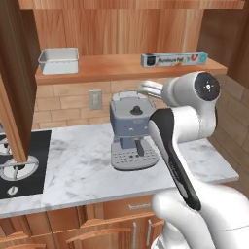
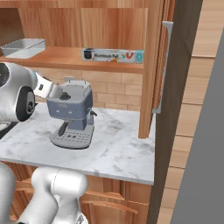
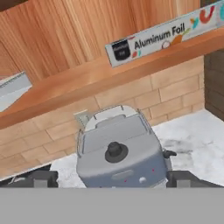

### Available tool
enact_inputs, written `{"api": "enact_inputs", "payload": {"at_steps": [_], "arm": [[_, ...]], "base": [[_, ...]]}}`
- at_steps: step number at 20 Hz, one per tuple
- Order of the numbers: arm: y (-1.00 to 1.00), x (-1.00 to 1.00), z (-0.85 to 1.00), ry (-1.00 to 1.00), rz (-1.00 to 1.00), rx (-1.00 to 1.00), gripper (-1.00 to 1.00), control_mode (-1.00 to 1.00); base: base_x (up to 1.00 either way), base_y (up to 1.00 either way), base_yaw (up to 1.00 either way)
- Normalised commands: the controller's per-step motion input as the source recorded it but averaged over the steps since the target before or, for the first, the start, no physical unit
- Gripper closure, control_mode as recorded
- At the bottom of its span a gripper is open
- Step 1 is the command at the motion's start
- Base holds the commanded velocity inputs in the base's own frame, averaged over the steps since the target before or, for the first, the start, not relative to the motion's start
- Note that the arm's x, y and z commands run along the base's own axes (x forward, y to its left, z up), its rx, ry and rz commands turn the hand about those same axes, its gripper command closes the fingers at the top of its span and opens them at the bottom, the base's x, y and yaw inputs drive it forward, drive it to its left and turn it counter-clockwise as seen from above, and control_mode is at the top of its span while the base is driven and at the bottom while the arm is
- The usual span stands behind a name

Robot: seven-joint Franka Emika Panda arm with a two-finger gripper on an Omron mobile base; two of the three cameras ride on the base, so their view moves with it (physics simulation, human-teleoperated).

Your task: Retrieve the tupperware and aluminum foil from the cabinet and place them on the dining counter near the plate with fish and lemon to prepare for storing leftovers.

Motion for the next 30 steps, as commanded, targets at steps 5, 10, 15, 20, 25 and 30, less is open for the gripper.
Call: {"api": "enact_inputs", "payload": {"at_steps": [5, 10, 15, 20, 25, 30], "arm": [[0.34, -0.29, 0.62, -0.24, -0.07, 0.38, -1.00, -1.00], [0.36, -0.13, 0.38, -0.06, -0.05, 0.40, -1.00, -1.00], [0.07, -0.13, 0.25, 0.02, 0.00, 0.42, -1.00, -1.00], [0.00, -0.01, 0.04, 0.14, 0.08, 0.34, -1.00, -1.00], [0.21, 0.00, 0.12, 0.32, 0.07, 0.29, -1.00, -1.00], [0.45, 0.00, 0.00, 0.32, 0.10, 0.10, -1.00, -1.00]], "base": [[0.00, 0.00, 0.00], [0.00, 0.00, 0.00], [0.00, 0.00, 0.00], [0.00, 0.00, 0.00], [0.00, 0.00, 0.00], [0.00, 0.00, 0.00]]}}
